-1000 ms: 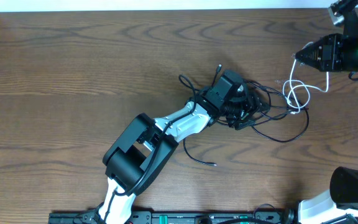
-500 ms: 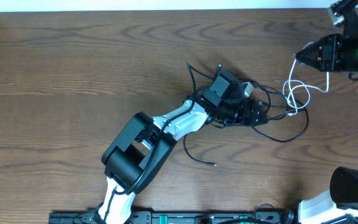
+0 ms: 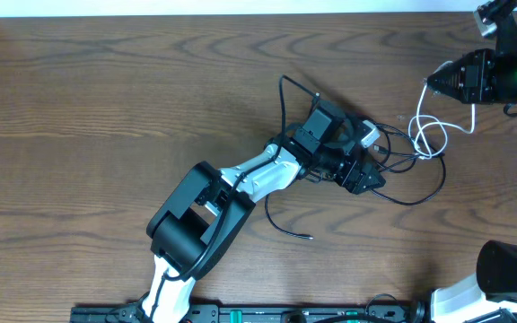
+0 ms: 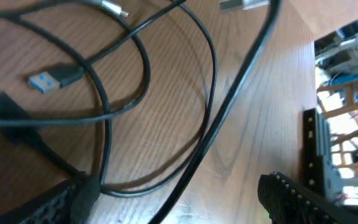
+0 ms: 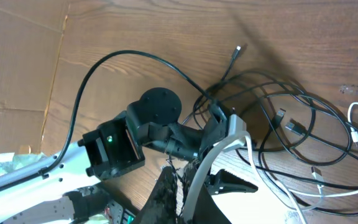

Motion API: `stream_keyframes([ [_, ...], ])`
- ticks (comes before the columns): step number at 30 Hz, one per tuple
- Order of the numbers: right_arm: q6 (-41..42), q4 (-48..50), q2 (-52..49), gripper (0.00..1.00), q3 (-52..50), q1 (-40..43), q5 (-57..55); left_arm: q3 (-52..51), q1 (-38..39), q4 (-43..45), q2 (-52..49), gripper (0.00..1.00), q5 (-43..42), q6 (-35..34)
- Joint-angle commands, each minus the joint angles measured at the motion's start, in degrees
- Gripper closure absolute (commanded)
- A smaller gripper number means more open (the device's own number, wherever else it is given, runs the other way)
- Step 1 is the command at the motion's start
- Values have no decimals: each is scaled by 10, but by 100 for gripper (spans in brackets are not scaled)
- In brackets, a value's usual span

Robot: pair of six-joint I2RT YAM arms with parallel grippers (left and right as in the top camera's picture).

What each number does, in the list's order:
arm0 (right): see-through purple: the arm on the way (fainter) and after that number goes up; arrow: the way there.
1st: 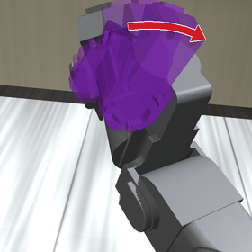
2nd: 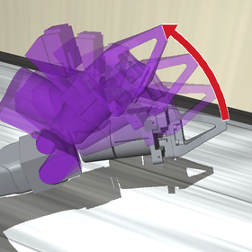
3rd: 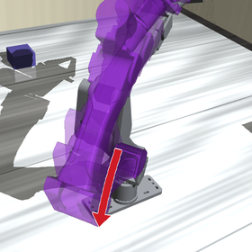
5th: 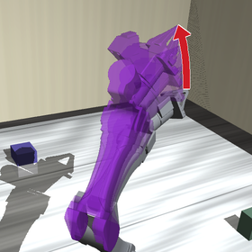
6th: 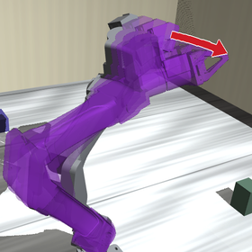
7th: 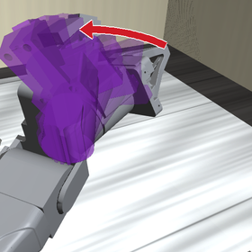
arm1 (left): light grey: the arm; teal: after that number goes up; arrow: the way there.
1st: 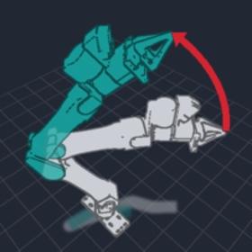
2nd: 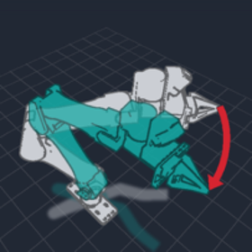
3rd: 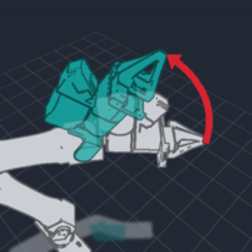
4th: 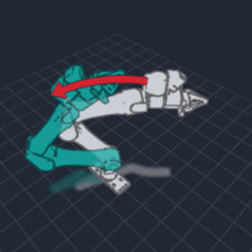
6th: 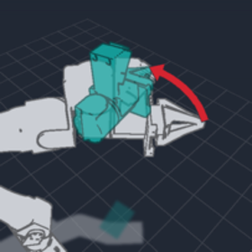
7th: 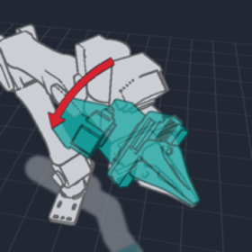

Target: Untangle cables

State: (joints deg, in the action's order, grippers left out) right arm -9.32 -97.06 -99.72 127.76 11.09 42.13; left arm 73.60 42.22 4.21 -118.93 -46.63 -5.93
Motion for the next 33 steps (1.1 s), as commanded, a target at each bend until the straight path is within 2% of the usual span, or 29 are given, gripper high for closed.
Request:
stream_keyframes([
  [1,-6,-1,8,99,2,4,3,1,0,7,4,13,-3,98],
  [9,-6,-2,8,99,2,4,2,1,14,10,4,13,5,176],
  [15,-6,-2,8,99,2,4,2,1,44,27,2,13,149,175],
  [18,-6,-2,8,99,2,4,2,1,55,52,-5,14,183,175],
  [24,-6,-2,8,99,2,4,2,1,57,85,-14,21,193,175],
  [31,-6,-2,8,99,2,4,2,1,57,105,-31,23,193,175],
  [33,-6,-2,8,99,2,4,2,1,57,113,-35,27,193,175],
])
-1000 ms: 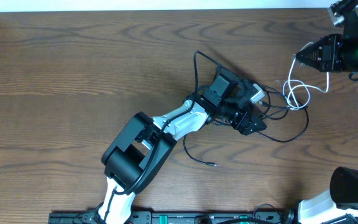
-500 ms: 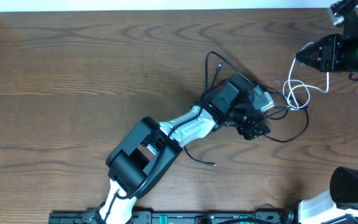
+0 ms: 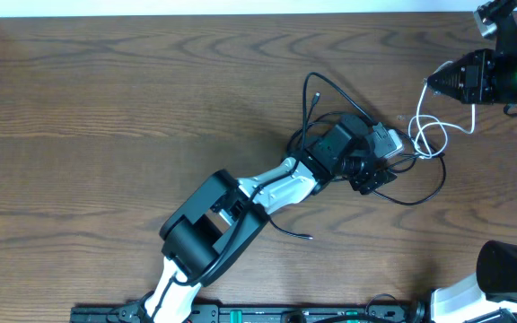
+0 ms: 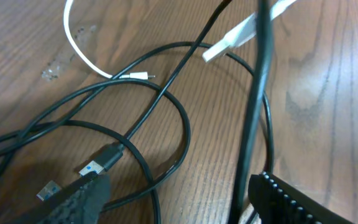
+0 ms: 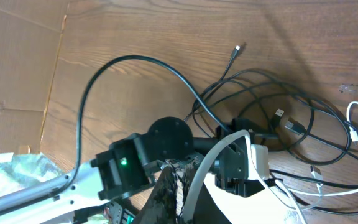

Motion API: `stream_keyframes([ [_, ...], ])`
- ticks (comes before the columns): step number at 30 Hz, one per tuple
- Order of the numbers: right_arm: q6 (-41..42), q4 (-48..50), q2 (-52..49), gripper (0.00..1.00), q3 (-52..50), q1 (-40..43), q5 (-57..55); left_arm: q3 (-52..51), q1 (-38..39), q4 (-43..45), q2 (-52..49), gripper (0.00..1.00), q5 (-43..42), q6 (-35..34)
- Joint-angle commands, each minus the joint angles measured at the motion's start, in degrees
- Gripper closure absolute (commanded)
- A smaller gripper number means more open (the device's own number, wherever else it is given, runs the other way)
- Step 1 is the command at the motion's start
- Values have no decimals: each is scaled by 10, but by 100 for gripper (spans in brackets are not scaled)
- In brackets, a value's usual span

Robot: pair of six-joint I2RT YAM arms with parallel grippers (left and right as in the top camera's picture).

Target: Untangle cables

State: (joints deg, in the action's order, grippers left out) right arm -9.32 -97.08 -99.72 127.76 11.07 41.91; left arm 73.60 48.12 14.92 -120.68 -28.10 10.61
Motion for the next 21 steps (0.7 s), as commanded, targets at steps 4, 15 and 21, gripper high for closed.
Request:
stream_keyframes([
  [4,-6,-2,8,99,2,5,4,1,-2,18,-18,48,8,9],
  [15,-6,-2,8,99,2,5,4,1,-20,-1,-18,93,94,-23],
  [21,-6,-2,8,99,2,5,4,1,-80,-76,4,93,150,-87],
])
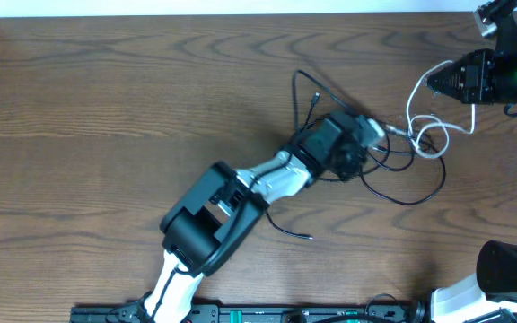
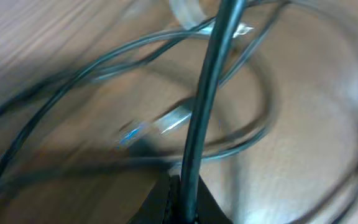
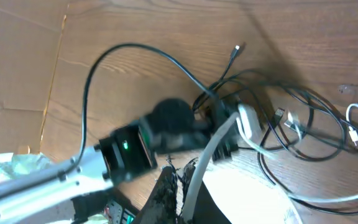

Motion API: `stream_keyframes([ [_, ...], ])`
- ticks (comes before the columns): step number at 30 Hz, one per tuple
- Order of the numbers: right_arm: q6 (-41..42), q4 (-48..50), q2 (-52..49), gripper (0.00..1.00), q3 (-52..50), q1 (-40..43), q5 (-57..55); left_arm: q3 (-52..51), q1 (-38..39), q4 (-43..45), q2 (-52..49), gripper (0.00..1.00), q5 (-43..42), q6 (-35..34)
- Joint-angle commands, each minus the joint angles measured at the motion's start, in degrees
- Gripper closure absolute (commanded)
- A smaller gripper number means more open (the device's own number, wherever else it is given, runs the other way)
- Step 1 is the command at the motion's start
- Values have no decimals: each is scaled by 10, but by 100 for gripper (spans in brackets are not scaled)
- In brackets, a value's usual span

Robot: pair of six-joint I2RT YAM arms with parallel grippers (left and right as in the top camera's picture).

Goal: Untangle cables
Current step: 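Pull the black cables leftward with the left gripper while right pulls white cable away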

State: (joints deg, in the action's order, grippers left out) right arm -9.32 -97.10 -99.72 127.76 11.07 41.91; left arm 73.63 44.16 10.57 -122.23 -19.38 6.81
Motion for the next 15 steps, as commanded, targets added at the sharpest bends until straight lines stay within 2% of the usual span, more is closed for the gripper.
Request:
stream_keyframes([
  [1,-6,-2,8,99,2,5,4,1,-52,-58,29,92,85,-52],
  [8,-7,0,8,99,2,5,4,1,-113,-211,93,93,227,-52],
  [12,-6,1,8,99,2,5,4,1,-153,-275,105,93,244,-59],
  [15,-6,10,8,99,2,5,4,0,-191,-317,105,93,244,-97],
])
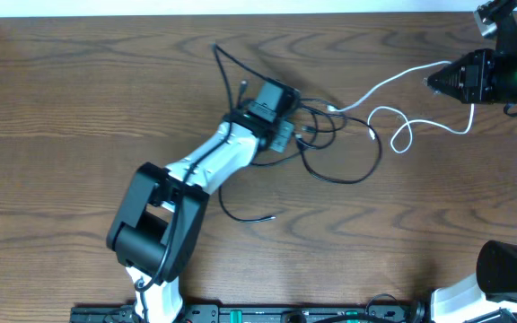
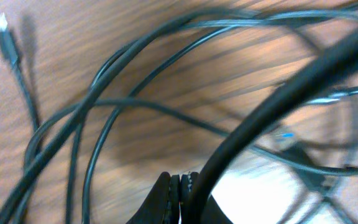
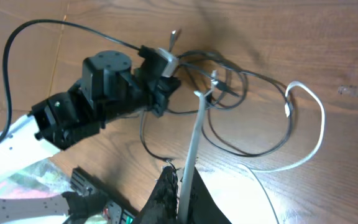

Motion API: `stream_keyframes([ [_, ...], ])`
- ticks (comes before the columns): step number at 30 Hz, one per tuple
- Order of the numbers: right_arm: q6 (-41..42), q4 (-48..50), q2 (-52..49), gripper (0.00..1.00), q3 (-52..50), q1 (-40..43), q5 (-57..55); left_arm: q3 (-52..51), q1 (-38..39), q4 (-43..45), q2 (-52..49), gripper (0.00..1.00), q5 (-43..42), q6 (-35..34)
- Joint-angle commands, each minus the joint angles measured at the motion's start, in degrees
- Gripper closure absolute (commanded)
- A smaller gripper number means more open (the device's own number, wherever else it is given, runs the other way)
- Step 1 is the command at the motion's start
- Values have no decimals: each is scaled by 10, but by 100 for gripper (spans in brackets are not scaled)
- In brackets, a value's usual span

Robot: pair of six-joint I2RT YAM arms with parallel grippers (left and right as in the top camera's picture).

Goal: Untangle cables
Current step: 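Pull the black cables leftward with the left gripper while right pulls white cable away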

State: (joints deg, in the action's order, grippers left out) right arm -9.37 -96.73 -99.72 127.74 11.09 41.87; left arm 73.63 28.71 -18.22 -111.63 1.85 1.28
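A tangle of black cables (image 1: 330,144) lies at the table's middle. My left gripper (image 1: 283,135) sits on its left side, shut on a black cable (image 2: 272,106) that rises thick through the left wrist view. A white cable (image 1: 380,90) runs from the tangle up right to my right gripper (image 1: 431,81), which is shut on it; in the right wrist view it leaves the jaws (image 3: 188,158) as a straight grey-white line. The white cable's other end loops on the wood (image 1: 402,135).
One black cable end sticks out toward the far edge (image 1: 218,52). Another curls toward the near edge (image 1: 245,215). Cardboard (image 3: 23,50) lies beyond the table's left side. A black rail (image 1: 240,314) runs along the near edge.
My left gripper has moved left and away with the black cable, dragging the black tangle left. The white cable is now stretched out long between the tangle and my still right gripper.
My left gripper stood open low over the tangle near the right, while the right held the white cable bunched in loops. Then the left was shut on a black cable. Now the tangle sits further left and the white cable is drawn out.
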Motion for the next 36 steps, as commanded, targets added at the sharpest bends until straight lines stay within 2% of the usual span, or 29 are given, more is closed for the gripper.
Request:
stream_keyframes([
  [1,-5,12,8,99,2,6,5,0,-47,-40,-1,93,31,-51],
  [8,50,116,8,99,2,38,-9,0,-79,-77,-1,93,31,-57],
  [13,98,204,8,99,2,85,-77,0,-79,-79,-1,93,31,-57],
  [18,143,290,8,99,2,133,-97,0,-79,-79,-1,93,31,-57],
  [25,167,377,-7,99,2,167,-170,0,-79,-79,-1,92,31,-57],
  [32,171,530,-83,99,2,200,-259,0,-79,-79,-1,92,31,-57],
  [36,186,614,-142,99,2,207,-360,0,-79,-79,-1,93,31,-57],
])
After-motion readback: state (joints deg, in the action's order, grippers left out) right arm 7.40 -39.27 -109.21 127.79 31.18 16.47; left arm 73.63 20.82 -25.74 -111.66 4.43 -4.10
